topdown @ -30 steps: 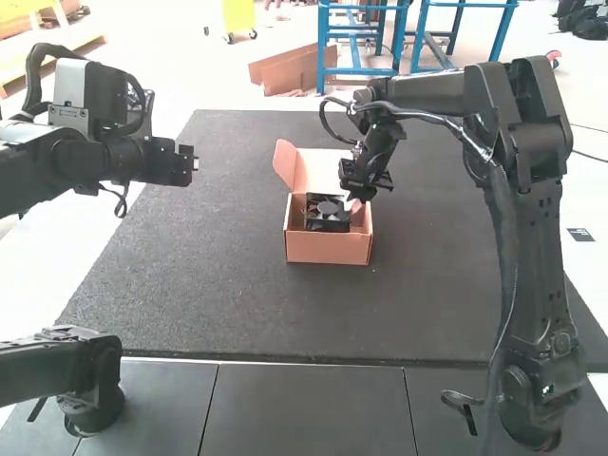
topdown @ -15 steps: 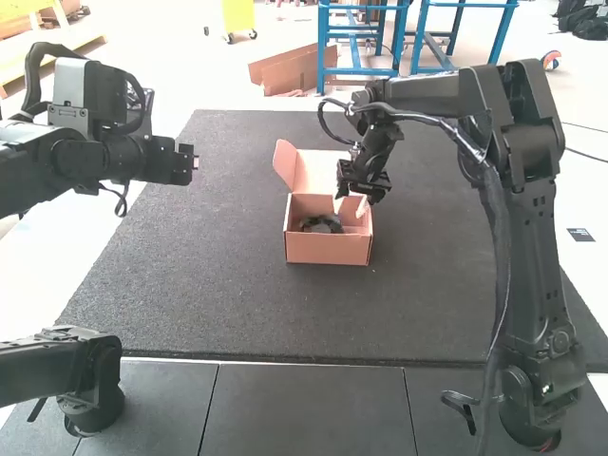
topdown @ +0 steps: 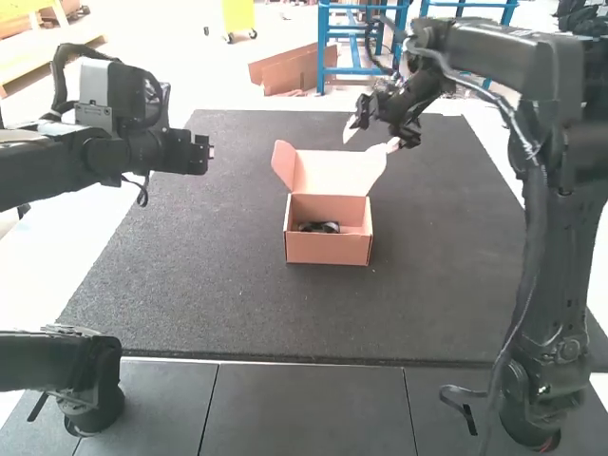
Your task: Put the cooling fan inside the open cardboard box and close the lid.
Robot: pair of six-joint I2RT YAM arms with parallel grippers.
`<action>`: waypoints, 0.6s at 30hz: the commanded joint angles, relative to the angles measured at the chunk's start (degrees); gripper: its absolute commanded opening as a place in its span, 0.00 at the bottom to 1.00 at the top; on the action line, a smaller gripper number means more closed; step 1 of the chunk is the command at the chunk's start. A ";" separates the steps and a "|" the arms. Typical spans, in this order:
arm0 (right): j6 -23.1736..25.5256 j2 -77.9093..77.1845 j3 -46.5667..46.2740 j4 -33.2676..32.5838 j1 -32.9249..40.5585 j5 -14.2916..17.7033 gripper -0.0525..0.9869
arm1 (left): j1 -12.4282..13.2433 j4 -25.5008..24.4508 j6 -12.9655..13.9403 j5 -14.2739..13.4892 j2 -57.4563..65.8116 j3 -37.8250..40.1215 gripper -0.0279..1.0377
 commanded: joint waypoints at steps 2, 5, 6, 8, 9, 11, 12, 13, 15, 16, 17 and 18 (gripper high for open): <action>-4.93 -9.57 -8.98 7.66 -2.10 8.80 0.92 | -0.31 2.28 -0.68 0.83 7.62 5.50 0.94; -4.32 -14.76 -17.33 15.83 -2.19 9.41 0.92 | -0.31 3.60 -1.30 1.00 13.25 8.92 0.94; -3.53 -16.16 -20.23 18.56 -2.19 9.59 0.92 | -0.31 3.77 -1.47 1.00 15.09 10.33 0.94; -0.80 -18.45 -25.41 24.44 -2.19 9.59 0.92 | -0.31 4.12 -2.17 1.00 18.61 12.88 0.94; 0.17 -19.33 -27.96 27.43 -2.19 9.67 0.92 | -0.31 4.21 -2.70 1.00 20.37 14.11 0.94; 3.07 -20.30 -32.27 34.38 -2.10 9.67 0.92 | -0.31 4.56 -3.05 1.00 23.62 16.31 0.94; 4.30 -20.30 -33.85 37.54 -2.10 9.67 0.92 | -0.31 4.91 -3.14 1.00 25.11 17.36 0.94; 4.91 -20.30 -35.26 40.09 -2.10 9.67 0.92 | -0.31 5.44 -3.14 1.00 26.52 18.24 0.94; 5.88 -20.21 -36.66 43.69 -2.10 9.50 0.92 | -0.31 6.41 -3.14 0.92 29.42 20.00 0.94; 5.88 -19.77 -37.10 44.66 -2.10 9.41 0.92 | -0.31 6.76 -3.14 0.92 30.91 21.23 0.94; 5.97 -19.15 -37.10 45.36 -2.10 9.32 0.92 | -0.31 6.76 -3.14 0.92 32.32 22.28 0.94; 5.97 -18.10 -36.93 45.89 -2.10 9.15 0.92 | -0.31 6.58 -3.14 0.92 33.64 23.34 0.94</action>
